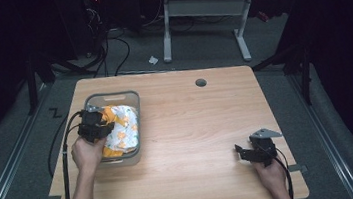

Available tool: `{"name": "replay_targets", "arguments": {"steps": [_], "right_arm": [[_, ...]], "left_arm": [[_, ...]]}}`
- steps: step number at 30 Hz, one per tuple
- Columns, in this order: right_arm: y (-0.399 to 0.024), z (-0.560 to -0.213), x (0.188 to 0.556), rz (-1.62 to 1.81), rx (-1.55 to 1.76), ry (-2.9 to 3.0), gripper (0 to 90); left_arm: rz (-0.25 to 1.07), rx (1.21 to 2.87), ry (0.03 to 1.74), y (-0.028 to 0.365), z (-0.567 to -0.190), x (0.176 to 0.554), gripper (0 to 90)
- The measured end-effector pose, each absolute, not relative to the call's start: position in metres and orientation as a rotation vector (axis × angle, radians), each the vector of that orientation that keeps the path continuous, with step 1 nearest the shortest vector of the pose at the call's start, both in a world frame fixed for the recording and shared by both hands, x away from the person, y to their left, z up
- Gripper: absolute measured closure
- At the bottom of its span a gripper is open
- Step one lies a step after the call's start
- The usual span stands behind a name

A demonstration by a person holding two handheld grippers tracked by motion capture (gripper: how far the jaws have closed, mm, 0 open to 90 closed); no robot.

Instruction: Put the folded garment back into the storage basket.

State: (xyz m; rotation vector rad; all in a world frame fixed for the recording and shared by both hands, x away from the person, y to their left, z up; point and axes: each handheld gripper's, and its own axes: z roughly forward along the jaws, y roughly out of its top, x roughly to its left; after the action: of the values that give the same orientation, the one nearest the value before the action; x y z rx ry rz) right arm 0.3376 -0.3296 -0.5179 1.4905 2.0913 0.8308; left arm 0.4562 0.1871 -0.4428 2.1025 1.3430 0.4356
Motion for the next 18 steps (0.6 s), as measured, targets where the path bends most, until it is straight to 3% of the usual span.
{"name": "replay_targets", "arguments": {"steps": [11,18], "right_arm": [[-0.3296,-0.5179,0.3376,0.831,1.49,2.092,28.9],[-0.3296,-0.5179,0.3376,0.83,1.491,2.091,28.9]], "left_arm": [[0.481,2.132,1.445,0.1858,-0.4482,0.4584,62.9],[0.527,2.059,1.45,0.1883,-0.4395,0.4507,44.5]]}}
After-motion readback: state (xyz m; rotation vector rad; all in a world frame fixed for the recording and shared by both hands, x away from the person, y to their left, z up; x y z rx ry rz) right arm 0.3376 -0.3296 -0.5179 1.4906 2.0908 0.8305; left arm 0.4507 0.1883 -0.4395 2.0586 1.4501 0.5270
